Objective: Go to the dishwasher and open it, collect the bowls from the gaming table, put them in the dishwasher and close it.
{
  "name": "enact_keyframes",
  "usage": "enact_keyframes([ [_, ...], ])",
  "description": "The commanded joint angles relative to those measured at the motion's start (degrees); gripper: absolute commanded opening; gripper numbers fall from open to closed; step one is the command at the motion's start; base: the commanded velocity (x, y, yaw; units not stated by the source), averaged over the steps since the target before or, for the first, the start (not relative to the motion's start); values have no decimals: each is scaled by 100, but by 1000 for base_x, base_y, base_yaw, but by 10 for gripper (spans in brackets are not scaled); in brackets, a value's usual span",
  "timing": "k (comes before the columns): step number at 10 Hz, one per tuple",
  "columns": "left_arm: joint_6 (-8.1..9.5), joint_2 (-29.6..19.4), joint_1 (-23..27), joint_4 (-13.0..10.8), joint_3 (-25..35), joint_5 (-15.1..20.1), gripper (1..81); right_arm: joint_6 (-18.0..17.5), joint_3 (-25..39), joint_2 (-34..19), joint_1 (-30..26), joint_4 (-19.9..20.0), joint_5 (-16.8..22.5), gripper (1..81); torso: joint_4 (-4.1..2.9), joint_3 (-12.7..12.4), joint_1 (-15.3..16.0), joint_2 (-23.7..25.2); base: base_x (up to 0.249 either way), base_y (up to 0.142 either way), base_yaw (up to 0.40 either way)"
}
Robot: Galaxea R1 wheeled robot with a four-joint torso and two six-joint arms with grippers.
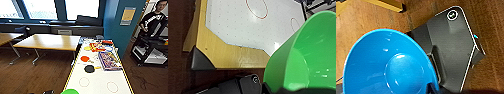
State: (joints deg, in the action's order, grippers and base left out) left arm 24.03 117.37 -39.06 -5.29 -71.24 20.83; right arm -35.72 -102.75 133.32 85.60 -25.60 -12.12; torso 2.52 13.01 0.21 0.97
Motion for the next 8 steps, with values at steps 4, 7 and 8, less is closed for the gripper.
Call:
enact_keyframes([
  [4,-21,-152,-1258,-1448,-390,-879,10,39,-6,-153,-126,-112,201,10,0,-509,-11,7,0,0,0],
  [7,-108,-179,-1732,-1676,-461,-994,10,134,-261,-93,-135,-112,236,10,0,-684,-18,13,0,0,0],
  [8,-109,-99,-1969,-1809,-514,-1002,10,162,-385,-30,-126,-112,245,10,0,-680,-20,15,0,0,0],
])
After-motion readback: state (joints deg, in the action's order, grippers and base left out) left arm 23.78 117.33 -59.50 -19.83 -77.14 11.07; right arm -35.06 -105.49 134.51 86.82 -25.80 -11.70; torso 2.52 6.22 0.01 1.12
